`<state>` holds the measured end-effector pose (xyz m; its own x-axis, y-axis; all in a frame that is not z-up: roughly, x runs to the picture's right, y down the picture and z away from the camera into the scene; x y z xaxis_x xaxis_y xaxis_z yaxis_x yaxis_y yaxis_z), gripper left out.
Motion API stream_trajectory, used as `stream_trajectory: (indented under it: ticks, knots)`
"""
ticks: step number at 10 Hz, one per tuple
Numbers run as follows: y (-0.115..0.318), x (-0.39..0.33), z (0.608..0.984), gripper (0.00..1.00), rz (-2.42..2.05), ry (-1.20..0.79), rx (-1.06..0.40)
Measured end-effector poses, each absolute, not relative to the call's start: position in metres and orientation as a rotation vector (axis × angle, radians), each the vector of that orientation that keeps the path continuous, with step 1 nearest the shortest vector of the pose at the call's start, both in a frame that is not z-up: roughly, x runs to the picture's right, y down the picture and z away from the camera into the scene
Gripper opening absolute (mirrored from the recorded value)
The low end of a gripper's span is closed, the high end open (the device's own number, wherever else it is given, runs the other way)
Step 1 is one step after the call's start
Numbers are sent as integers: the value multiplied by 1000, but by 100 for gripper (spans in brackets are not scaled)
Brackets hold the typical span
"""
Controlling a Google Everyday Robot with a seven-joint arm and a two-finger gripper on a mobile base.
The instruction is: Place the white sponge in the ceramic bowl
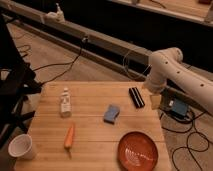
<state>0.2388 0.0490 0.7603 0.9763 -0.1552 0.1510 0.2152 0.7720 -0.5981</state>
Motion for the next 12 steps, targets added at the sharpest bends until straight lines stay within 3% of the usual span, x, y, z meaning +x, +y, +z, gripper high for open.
stream_trajectory:
  ticks: [5, 12]
  knots:
    - [88, 115, 783, 80, -521, -358, -584]
    - [100, 83, 796, 80, -572, -422, -574]
